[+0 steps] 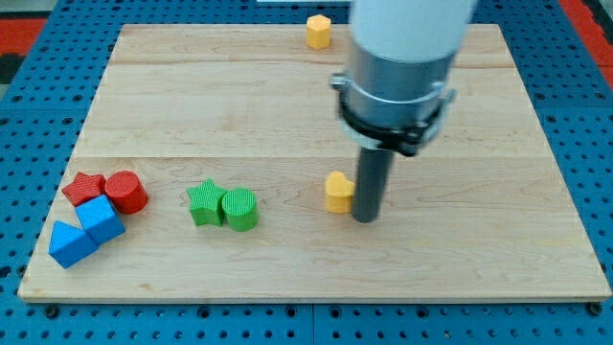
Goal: Push yellow heart near to the yellow hexagon
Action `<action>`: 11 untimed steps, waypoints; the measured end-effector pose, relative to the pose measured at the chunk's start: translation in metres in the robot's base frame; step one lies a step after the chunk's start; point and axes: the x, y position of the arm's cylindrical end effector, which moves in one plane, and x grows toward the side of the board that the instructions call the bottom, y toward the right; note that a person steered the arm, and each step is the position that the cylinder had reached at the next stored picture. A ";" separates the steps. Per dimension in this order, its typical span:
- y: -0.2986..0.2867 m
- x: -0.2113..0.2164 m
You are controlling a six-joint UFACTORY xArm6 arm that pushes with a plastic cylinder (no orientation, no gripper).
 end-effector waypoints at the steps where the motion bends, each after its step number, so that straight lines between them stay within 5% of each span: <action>1: -0.059 -0.021; 3: -0.065 -0.161; 6: -0.029 -0.163; 9: -0.048 -0.245; 11: -0.075 -0.203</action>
